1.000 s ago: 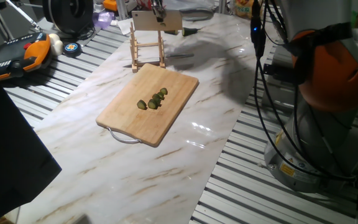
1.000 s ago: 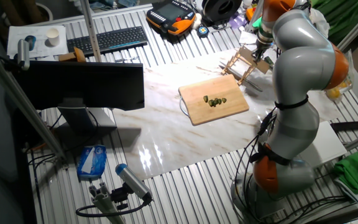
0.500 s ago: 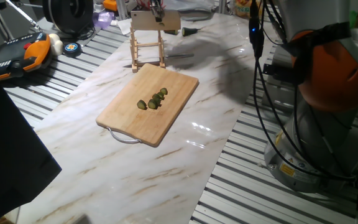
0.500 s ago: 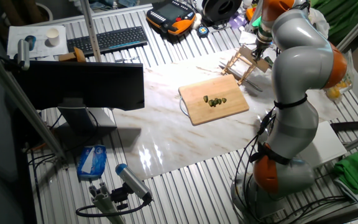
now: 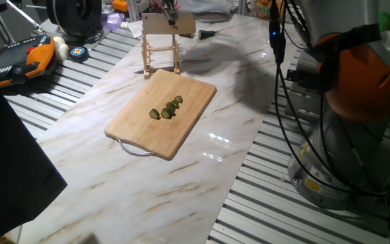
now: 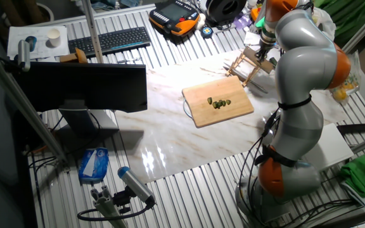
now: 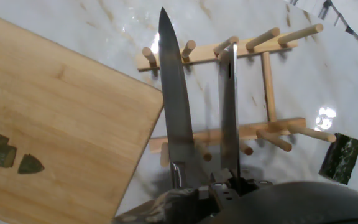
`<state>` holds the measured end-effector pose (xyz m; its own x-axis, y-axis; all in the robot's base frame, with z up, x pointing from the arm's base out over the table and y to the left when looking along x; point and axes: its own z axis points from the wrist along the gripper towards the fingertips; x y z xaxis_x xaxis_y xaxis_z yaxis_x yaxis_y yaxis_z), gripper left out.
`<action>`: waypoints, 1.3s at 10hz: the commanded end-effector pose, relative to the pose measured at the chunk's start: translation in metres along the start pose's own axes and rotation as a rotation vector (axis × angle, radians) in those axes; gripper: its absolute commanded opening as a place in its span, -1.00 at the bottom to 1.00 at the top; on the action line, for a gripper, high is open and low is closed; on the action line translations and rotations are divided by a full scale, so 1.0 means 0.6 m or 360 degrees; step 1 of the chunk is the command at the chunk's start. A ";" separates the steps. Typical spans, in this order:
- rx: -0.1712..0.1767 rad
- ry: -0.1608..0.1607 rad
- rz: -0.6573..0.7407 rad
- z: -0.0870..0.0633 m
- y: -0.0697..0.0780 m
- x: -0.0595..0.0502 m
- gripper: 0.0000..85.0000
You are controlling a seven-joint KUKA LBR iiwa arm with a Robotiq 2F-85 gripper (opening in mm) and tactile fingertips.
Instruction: Cut the cucumber into segments
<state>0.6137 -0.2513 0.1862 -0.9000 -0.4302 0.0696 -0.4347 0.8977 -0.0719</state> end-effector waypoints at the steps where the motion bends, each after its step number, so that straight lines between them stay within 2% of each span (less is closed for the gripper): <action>1: -0.0002 -0.0001 0.0000 0.005 0.001 -0.002 -0.98; 4: 0.0011 -0.0006 0.0008 0.032 0.019 -0.005 -0.98; 6: 0.0011 0.0000 0.0005 0.038 0.016 -0.008 -0.98; 10: -0.0042 -0.0009 0.0004 0.074 0.011 -0.021 -0.98; 13: -0.0056 -0.0019 0.0000 0.092 0.008 -0.026 -0.98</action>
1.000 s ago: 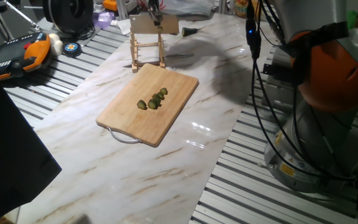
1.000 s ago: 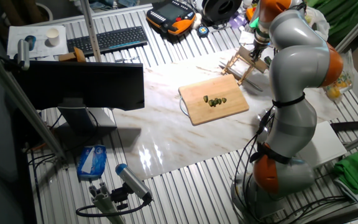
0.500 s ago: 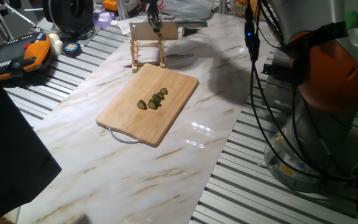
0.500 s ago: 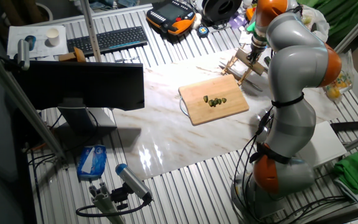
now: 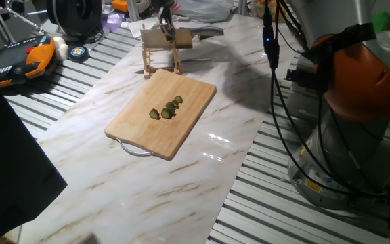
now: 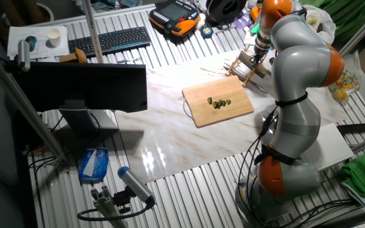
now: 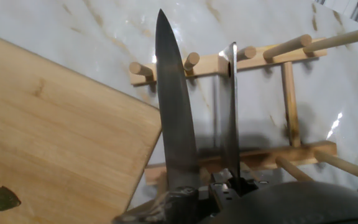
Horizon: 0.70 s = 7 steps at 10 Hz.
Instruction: Cut the cucumber into segments
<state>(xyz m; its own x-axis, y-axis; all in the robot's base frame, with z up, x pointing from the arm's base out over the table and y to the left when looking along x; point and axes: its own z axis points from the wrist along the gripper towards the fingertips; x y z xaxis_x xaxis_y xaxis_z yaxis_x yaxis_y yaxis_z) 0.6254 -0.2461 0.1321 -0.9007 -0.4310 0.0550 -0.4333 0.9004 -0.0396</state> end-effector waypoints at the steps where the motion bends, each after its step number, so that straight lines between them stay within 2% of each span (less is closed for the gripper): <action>1: -0.0004 0.0005 0.0002 0.004 0.001 0.001 -0.98; 7: -0.0024 0.0001 0.0014 -0.019 -0.013 0.001 -0.98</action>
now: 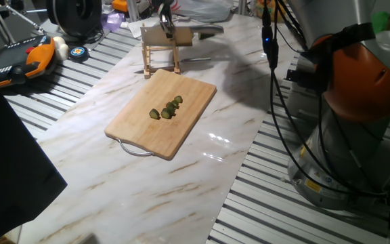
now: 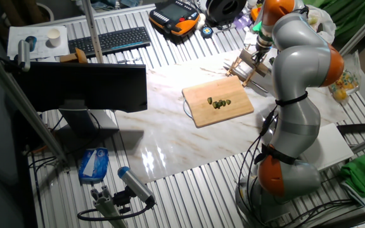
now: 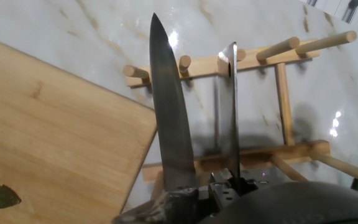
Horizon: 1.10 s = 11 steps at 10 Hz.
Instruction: Cut the cucumber into segments
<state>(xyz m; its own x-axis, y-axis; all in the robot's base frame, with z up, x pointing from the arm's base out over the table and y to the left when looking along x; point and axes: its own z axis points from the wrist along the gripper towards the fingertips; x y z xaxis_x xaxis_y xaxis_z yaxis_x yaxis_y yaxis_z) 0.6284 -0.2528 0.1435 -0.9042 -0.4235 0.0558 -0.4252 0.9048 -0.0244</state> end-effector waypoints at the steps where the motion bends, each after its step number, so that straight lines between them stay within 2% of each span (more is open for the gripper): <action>1: -0.0001 -0.0002 0.0005 -0.001 -0.001 0.000 -0.98; 8: -0.0002 -0.0024 0.0012 0.025 -0.004 -0.006 -0.98; 11: -0.0003 -0.0032 0.0022 0.041 0.003 -0.006 -0.98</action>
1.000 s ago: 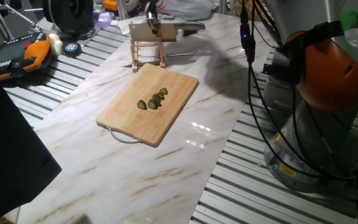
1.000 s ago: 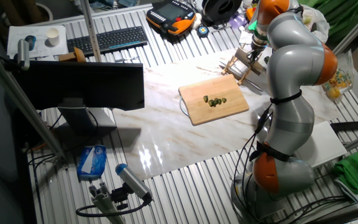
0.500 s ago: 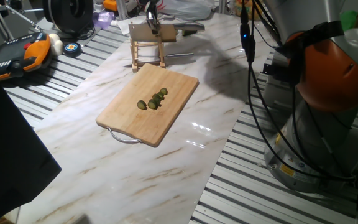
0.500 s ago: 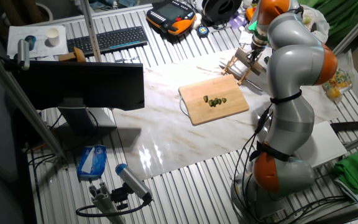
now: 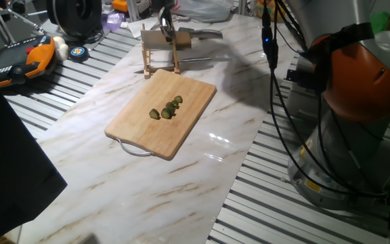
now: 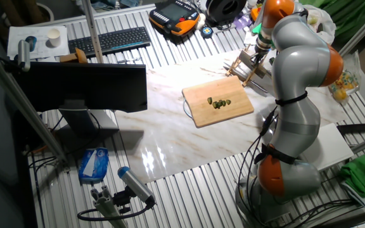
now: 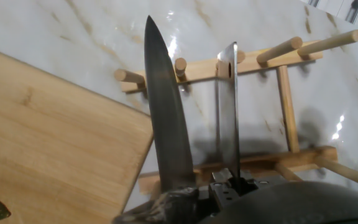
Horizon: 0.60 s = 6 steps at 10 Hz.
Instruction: Cut the cucumber into segments
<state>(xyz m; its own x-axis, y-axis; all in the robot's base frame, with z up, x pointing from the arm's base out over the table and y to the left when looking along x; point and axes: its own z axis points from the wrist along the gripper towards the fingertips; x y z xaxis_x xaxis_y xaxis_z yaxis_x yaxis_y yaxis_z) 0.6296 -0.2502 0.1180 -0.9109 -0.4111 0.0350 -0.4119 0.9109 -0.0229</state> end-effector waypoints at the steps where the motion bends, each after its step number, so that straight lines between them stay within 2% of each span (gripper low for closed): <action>1: 0.0000 0.0000 0.0004 0.004 0.004 0.001 -0.98; 6: 0.0006 0.0005 0.0006 0.017 0.003 0.000 -0.98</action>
<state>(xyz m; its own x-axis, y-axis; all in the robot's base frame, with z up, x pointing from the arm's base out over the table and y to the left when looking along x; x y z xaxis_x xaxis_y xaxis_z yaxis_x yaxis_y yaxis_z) 0.6286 -0.2492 0.1070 -0.9125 -0.4073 0.0380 -0.4084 0.9124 -0.0263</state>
